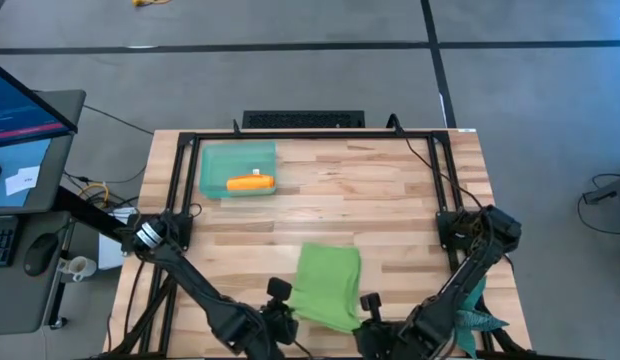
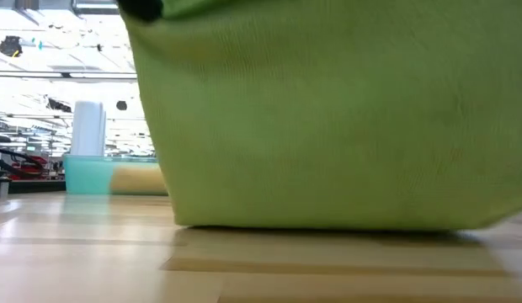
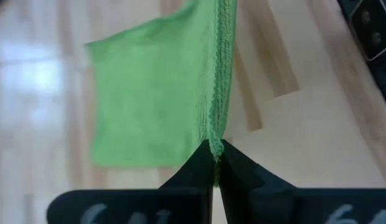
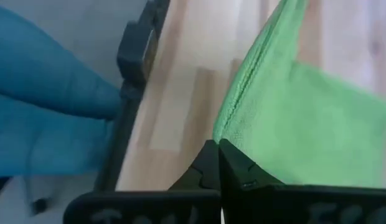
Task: Roll microfiber towels into tight, uniform cylinder then place into a basket
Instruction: Roll the green microfiber cloth
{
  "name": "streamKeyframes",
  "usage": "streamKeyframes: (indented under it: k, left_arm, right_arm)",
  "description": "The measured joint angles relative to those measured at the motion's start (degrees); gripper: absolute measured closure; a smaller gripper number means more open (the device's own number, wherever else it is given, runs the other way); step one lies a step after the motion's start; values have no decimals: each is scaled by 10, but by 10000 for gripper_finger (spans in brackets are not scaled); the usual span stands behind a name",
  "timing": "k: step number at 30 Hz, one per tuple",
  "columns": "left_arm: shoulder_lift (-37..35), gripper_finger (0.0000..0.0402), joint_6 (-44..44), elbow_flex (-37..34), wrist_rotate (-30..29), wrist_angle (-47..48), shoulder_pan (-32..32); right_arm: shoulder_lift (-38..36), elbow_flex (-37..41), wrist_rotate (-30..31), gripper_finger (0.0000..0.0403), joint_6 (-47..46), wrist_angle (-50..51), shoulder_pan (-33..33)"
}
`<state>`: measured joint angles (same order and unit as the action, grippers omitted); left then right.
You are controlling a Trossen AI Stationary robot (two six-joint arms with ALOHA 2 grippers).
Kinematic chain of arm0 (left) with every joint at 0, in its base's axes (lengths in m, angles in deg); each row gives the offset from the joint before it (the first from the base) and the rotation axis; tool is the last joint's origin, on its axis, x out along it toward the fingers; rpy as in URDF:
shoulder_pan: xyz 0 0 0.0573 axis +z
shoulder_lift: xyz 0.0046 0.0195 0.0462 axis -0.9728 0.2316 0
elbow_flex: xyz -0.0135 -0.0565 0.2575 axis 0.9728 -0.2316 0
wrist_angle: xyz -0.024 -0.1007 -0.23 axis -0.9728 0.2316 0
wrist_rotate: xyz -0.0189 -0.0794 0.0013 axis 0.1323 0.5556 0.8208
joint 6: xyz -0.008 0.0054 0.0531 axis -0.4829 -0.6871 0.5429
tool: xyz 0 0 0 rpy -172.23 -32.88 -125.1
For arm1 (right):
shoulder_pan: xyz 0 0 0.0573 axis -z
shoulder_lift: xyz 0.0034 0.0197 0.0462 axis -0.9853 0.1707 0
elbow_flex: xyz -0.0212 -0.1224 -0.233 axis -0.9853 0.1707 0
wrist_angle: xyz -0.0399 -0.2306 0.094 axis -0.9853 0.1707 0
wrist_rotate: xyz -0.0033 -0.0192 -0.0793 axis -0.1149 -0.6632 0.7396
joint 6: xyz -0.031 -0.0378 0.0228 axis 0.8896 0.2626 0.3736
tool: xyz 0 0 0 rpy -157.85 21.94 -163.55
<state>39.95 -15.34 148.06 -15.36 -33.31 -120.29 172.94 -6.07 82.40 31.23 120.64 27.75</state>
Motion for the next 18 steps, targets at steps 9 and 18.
streamKeyframes:
  k: [9,18]
  left_arm:
    - [-1,399,-33,3,-121,78,20]
    - [-1,399,-61,-59,-123,62,119]
  right_arm:
    - [-1,-21,115,395,-73,163,21]
    - [-2,72,86,394,-172,161,99]
